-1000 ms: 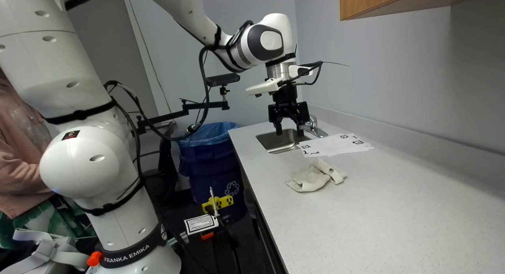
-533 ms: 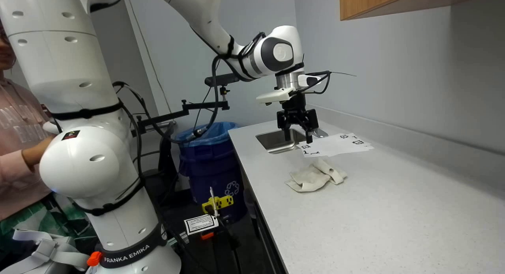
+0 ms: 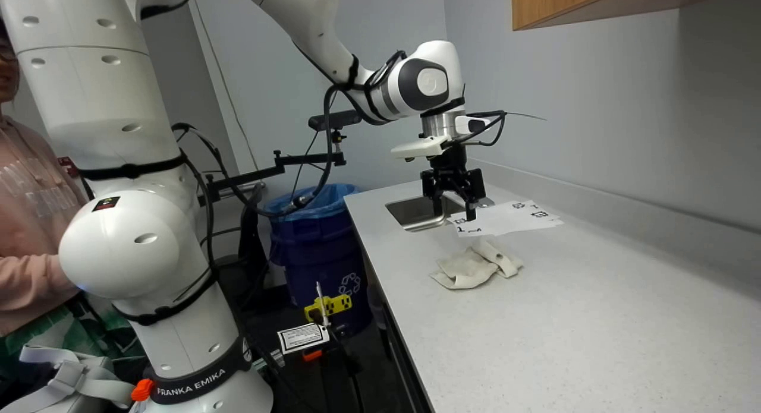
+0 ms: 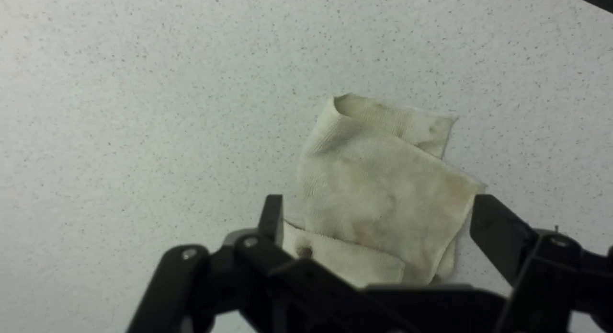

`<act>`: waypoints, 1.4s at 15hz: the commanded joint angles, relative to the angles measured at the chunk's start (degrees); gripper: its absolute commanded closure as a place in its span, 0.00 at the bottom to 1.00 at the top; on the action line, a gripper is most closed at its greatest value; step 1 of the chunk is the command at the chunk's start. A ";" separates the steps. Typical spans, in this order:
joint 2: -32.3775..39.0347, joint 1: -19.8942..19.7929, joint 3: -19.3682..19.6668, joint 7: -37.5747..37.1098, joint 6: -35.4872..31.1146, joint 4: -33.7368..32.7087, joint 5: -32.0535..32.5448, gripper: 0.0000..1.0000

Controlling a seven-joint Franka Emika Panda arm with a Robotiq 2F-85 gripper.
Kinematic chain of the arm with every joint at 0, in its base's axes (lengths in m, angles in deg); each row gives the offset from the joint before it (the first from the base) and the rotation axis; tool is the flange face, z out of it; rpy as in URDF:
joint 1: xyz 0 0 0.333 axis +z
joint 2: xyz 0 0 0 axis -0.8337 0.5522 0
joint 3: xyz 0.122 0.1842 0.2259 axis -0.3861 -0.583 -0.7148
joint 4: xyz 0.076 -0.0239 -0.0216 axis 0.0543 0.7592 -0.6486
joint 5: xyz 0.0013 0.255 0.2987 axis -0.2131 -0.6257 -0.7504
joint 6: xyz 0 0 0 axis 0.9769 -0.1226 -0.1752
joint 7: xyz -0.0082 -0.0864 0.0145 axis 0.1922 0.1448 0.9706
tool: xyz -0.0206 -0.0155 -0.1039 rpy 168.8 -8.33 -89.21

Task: Use the cloth and wipe the table

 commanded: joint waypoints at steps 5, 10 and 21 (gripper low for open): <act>13.95 -1.00 0.56 5.92 -11.17 -7.03 -2.65 0.00; 21.39 -0.99 -0.09 9.60 -13.86 -9.64 -2.06 0.00; 29.98 -0.51 -0.37 13.22 -13.28 -16.84 -1.61 0.32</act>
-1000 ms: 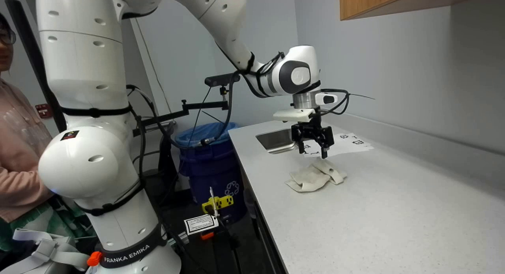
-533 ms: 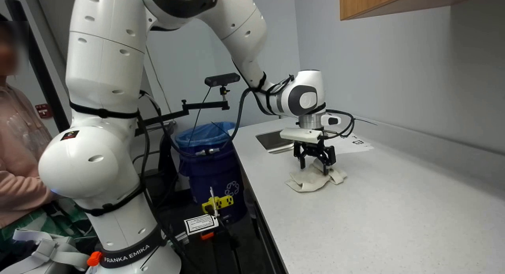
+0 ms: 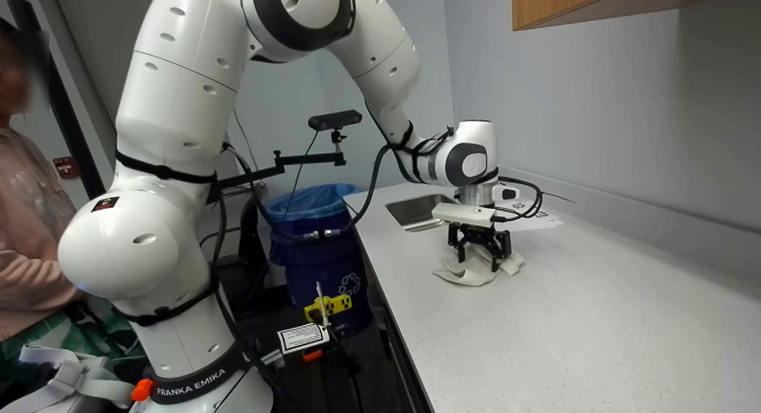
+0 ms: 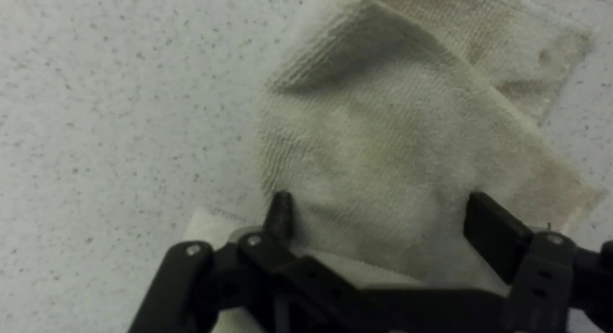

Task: Use the cloth and wipe the table

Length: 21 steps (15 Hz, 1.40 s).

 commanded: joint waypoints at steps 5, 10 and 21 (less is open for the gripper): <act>1.13 0.13 -0.52 0.69 -0.42 -2.85 -0.43 0.70; -0.02 0.65 -0.47 0.09 -0.91 -3.21 -0.07 1.00; 2.97 3.99 1.85 -2.36 -0.71 -16.66 3.73 0.98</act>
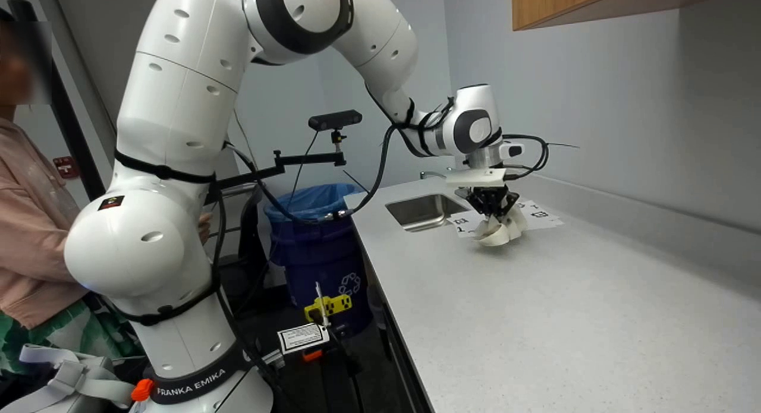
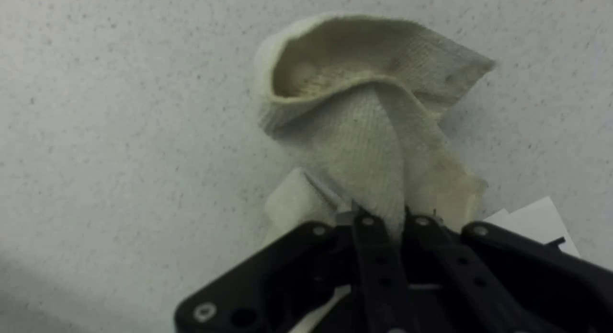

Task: Use the cloth and wipe the table

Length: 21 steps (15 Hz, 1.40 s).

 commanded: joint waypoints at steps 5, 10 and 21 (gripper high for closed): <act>5.90 -0.59 2.99 -0.64 0.89 -12.06 0.85 0.98; 10.03 -1.51 4.05 -1.28 0.79 -15.74 0.46 0.98; 13.26 -4.81 4.23 -2.01 0.07 -14.20 -2.14 0.98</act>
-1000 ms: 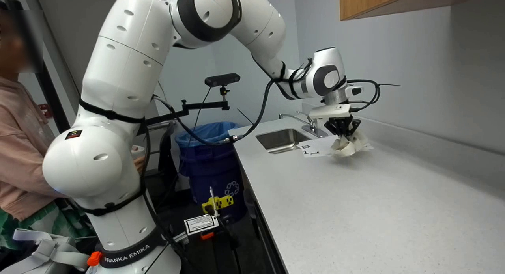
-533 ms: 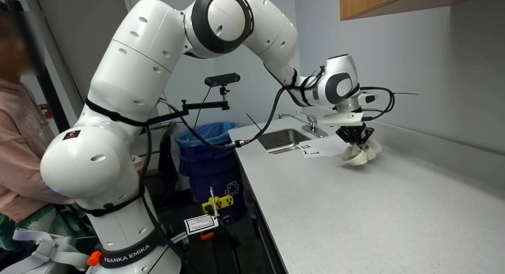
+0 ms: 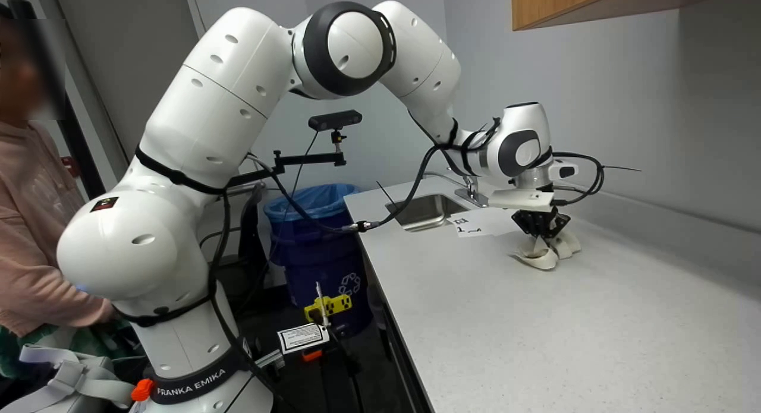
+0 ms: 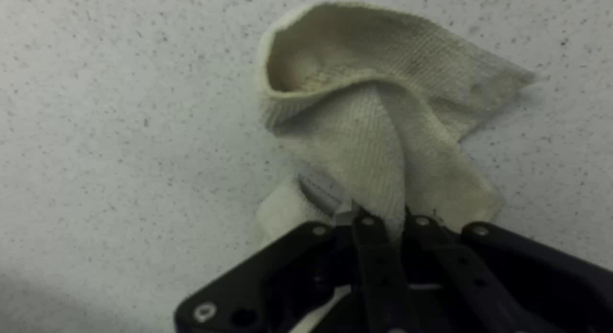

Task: Use the cloth and wipe the table

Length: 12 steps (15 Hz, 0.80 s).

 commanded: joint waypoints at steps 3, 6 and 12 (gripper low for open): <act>-1.35 -3.55 0.45 -0.95 -1.53 2.92 -2.08 0.98; -3.13 -5.34 1.11 -1.43 -3.38 6.02 -2.83 0.98; -8.39 -6.24 4.20 -4.67 -11.88 15.01 -1.99 0.98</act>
